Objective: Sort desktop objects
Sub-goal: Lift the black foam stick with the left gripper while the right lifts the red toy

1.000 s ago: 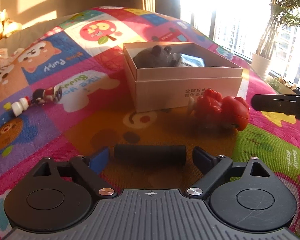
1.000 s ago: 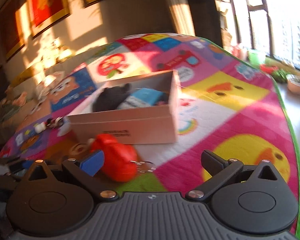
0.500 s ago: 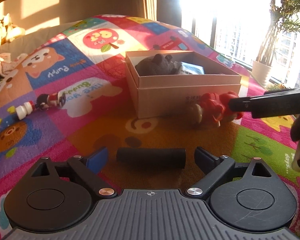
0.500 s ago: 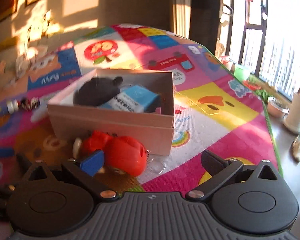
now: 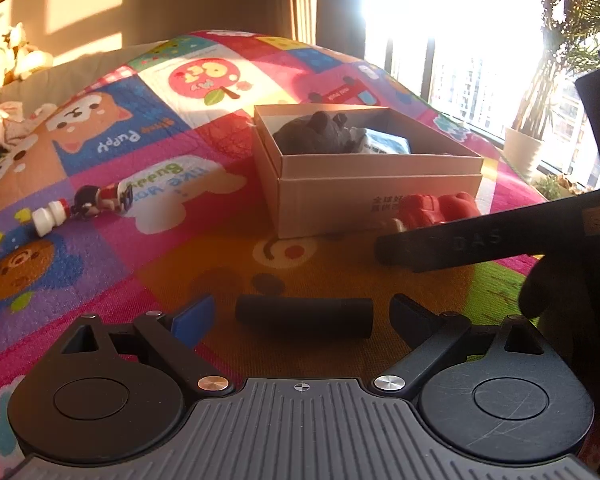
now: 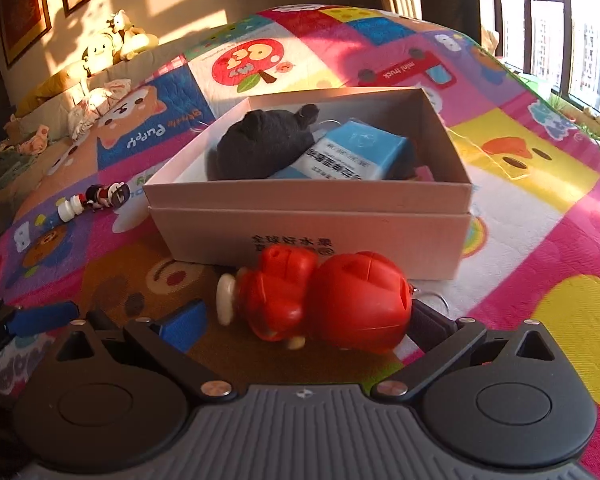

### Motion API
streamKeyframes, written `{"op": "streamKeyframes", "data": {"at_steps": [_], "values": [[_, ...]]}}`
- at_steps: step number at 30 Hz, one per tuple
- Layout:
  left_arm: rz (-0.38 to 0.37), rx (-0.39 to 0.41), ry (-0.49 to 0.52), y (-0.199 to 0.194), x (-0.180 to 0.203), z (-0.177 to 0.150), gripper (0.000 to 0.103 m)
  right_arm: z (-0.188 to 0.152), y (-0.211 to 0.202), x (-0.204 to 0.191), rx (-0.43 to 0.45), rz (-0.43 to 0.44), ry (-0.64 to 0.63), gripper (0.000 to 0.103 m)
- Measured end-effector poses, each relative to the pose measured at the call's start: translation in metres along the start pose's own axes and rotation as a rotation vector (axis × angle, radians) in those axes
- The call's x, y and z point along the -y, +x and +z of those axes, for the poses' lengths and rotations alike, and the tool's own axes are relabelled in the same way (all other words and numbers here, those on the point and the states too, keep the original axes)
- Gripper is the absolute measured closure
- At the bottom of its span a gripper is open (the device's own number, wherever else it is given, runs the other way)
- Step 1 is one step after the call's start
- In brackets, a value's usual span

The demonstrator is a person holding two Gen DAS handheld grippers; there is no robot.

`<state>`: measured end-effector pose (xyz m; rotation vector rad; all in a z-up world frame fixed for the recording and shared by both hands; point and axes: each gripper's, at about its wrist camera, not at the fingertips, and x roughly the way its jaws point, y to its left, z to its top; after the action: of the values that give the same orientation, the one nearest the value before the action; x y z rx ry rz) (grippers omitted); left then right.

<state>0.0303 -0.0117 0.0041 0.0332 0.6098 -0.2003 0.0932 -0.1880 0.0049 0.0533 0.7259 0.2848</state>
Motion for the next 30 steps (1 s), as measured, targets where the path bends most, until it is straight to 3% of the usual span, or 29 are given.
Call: {"op": "streamKeyframes", "data": {"at_steps": [4, 8, 15, 18, 25, 27, 30], "values": [[0.001, 0.001, 0.001, -0.001, 0.0, 0.0, 0.005, 0.001, 0.006, -0.008, 0.004, -0.038, -0.021, 0.0], [0.0, -0.002, -0.003, 0.0, 0.0, 0.0, 0.005, 0.003, 0.007, -0.008, 0.001, -0.068, -0.037, 0.007], [0.01, -0.038, -0.015, 0.006, -0.001, 0.003, 0.006, -0.006, -0.027, 0.005, 0.034, -0.033, -0.035, 0.007], [0.02, -0.065, 0.016, 0.011, 0.003, 0.004, 0.017, -0.013, -0.045, 0.011, 0.035, -0.018, -0.053, 0.007], [0.035, -0.056, 0.099, 0.011, 0.016, 0.008, 0.023, -0.024, -0.091, 0.02, 0.063, 0.05, -0.141, 0.007], [0.011, -0.028, 0.091, 0.0, 0.017, 0.017, 0.023, -0.019, -0.113, 0.027, 0.096, 0.096, -0.136, 0.007], [-0.002, 0.108, 0.117, -0.027, 0.024, 0.053, 0.023, -0.001, -0.154, 0.035, 0.225, 0.095, -0.16, 0.007]]}}
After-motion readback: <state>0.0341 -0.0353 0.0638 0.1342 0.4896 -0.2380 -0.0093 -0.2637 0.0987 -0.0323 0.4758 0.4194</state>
